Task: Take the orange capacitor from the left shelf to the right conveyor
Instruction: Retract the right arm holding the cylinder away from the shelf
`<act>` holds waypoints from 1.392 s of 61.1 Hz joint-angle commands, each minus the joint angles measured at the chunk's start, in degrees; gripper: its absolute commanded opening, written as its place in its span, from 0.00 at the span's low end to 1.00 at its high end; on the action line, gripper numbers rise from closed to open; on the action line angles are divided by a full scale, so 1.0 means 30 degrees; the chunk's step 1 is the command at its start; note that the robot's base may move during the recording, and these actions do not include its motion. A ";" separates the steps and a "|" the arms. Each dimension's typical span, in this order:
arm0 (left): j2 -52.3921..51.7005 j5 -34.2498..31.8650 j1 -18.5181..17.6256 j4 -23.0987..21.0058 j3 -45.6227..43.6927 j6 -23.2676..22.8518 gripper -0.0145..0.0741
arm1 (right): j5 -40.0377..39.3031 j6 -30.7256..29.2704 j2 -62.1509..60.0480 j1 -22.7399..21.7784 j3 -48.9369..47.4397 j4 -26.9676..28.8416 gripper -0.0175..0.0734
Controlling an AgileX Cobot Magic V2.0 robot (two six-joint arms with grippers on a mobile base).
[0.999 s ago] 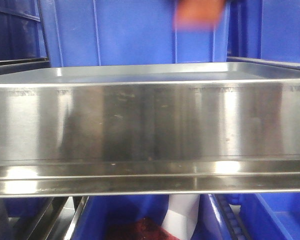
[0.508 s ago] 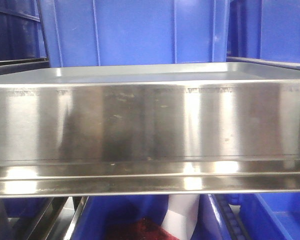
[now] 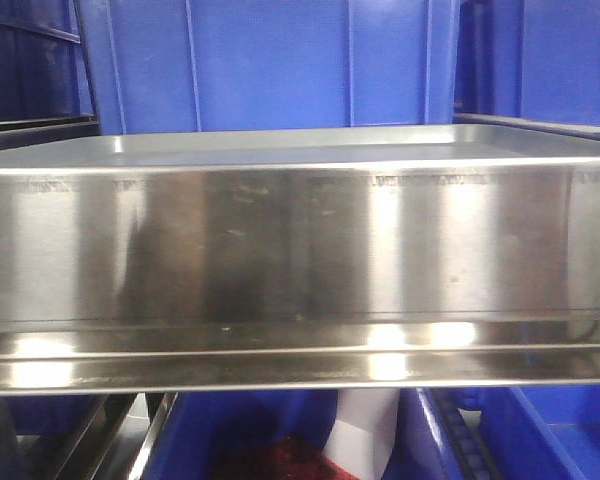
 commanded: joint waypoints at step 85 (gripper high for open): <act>-0.0135 -0.1619 -0.0041 -0.0060 0.0416 0.0000 0.02 | -0.1979 -0.0177 0.0259 -0.0021 0.0132 -0.0717 0.25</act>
